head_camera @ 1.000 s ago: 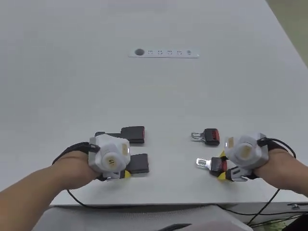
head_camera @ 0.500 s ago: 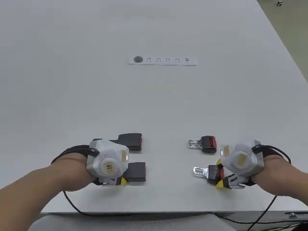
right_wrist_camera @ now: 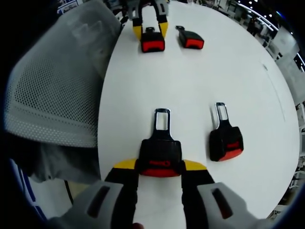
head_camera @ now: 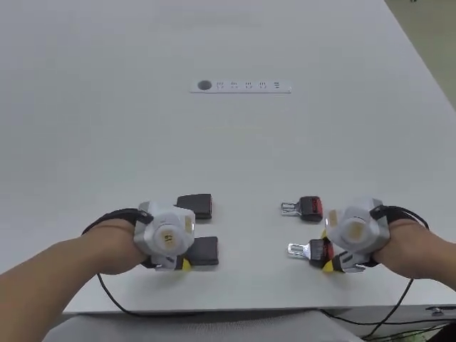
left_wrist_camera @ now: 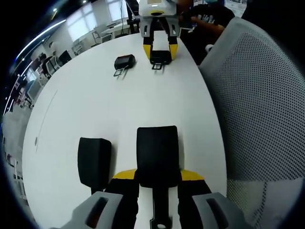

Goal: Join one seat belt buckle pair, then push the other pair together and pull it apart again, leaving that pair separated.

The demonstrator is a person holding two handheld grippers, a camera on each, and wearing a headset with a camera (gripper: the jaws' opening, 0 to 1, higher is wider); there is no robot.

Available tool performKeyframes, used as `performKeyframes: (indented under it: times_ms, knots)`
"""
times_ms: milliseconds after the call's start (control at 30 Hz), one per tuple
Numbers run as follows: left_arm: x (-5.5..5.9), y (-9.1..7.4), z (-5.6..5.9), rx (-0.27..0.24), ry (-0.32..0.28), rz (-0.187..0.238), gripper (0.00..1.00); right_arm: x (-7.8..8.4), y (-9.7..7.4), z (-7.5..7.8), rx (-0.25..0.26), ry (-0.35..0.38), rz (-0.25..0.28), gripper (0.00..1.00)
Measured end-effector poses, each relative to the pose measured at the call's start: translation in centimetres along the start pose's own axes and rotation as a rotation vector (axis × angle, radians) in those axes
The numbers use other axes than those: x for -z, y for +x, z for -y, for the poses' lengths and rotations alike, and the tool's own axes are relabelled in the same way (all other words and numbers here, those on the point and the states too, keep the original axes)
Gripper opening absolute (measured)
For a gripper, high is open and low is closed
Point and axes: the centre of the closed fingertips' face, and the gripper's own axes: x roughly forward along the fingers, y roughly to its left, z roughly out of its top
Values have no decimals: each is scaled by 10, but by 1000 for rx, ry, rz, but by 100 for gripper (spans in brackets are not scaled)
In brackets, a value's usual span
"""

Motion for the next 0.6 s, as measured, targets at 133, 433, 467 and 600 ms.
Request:
performKeyframes:
  times_ms: [133, 433, 467, 600]
  knots:
    - [0, 0, 0, 4, 11, 2, 32, -1, 1, 0, -6, -10, -1, 35]
    - [-1, -1, 0, 4, 12, 5, 32, -13, 3, 1, -2, -34, 4, 35]
    - [-1, -1, 0, 4, 11, 4, 32, -17, 5, 0, -6, -31, 9, 35]
    - [0, -1, 0, 4, 8, 6, 32, -31, 10, -2, -15, -34, 26, 35]
